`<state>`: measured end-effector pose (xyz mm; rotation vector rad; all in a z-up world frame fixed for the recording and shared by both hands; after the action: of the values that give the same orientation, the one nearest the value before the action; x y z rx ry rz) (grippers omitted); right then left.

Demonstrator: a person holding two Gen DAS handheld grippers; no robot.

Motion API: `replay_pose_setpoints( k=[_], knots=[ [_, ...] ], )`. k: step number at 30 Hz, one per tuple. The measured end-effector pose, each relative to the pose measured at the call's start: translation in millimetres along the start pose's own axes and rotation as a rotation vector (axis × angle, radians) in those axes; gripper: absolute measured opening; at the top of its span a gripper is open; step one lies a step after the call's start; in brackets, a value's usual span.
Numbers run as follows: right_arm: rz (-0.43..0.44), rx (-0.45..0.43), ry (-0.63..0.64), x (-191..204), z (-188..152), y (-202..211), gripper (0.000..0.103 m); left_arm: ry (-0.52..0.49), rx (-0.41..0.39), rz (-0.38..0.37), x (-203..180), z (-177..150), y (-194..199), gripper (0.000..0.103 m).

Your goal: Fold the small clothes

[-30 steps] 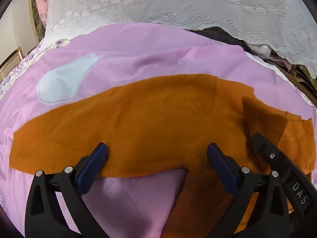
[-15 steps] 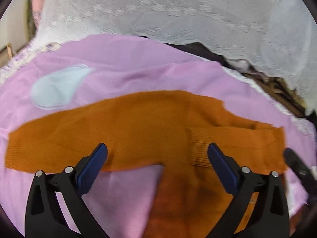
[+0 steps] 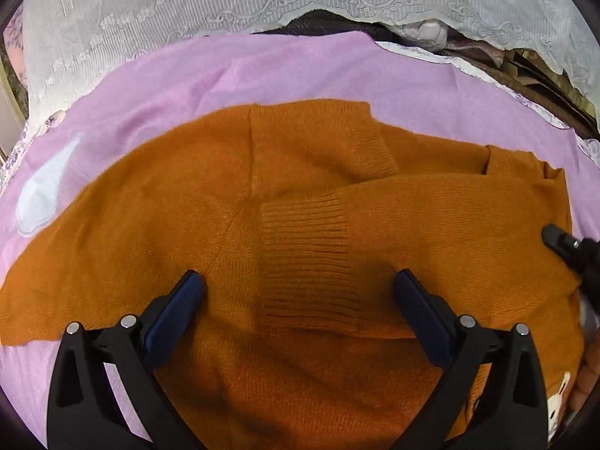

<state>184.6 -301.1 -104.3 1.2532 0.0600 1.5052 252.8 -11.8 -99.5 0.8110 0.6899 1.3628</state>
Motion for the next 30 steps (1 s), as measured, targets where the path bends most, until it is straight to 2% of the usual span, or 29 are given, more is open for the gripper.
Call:
replay_pose_setpoints(
  k=[3, 5, 9, 11, 13, 15, 19, 21, 22, 23, 24, 25, 27, 30],
  knots=[
    [0.011, -0.084, 0.063, 19, 6, 15, 0.001, 0.049, -0.046, -0.062, 11, -3, 15, 0.099],
    [-0.031, -0.118, 0.118, 30, 15, 14, 0.001, 0.078, -0.070, -0.086, 16, 0, 22, 0.099],
    [-0.108, -0.062, 0.055, 5, 28, -19, 0.000, 0.033, 0.008, -0.024, 10, 3, -3, 0.099],
    [-0.042, -0.024, -0.012, -15, 31, -33, 0.000, -0.001, -0.004, 0.013, 3, 5, -3, 0.099],
    [-0.042, -0.036, -0.006, -14, 32, -26, 0.000, -0.004, -0.010, 0.021, 3, 5, -4, 0.099],
    [-0.062, -0.086, 0.052, -4, 25, -13, 0.003, 0.016, -0.033, 0.000, 8, 3, 2, 0.099],
    [-0.059, -0.109, 0.185, 27, -4, 21, 0.003, 0.068, -0.102, -0.080, 24, -4, 24, 0.099],
    [-0.096, -0.086, 0.241, 32, -19, 26, 0.005, 0.040, -0.070, -0.055, 21, -6, 20, 0.099],
    [-0.133, -0.058, 0.254, 29, -23, 22, 0.005, -0.004, -0.022, -0.024, 15, -8, 10, 0.099],
    [-0.165, -0.027, 0.258, 24, -31, 16, 0.003, -0.032, -0.010, 0.000, 10, -8, 6, 0.099],
    [-0.166, -0.007, 0.248, 17, -35, 8, 0.001, -0.041, -0.018, 0.012, 8, -7, 7, 0.099],
    [-0.121, -0.008, 0.209, 9, -34, 9, 0.000, -0.048, -0.024, 0.021, 7, -7, 9, 0.099],
    [-0.093, -0.033, 0.174, 3, -30, 18, 0.000, -0.032, -0.034, -0.008, 13, -7, 13, 0.099],
    [-0.060, -0.108, 0.151, -4, -41, 42, 0.003, 0.045, -0.054, -0.123, 35, -9, 31, 0.099]
  ],
)
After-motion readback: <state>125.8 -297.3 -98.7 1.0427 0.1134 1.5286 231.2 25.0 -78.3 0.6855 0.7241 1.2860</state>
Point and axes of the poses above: each gripper's, at about its wrist camera, not at the fingertips, and y roughly against the way its jaws point, x to its left, z to its top, the point moved 1 cm from there along -y, roughly the way its jaws point, and after that the axes turned 2 degrees about x, right-handed, at the moved point
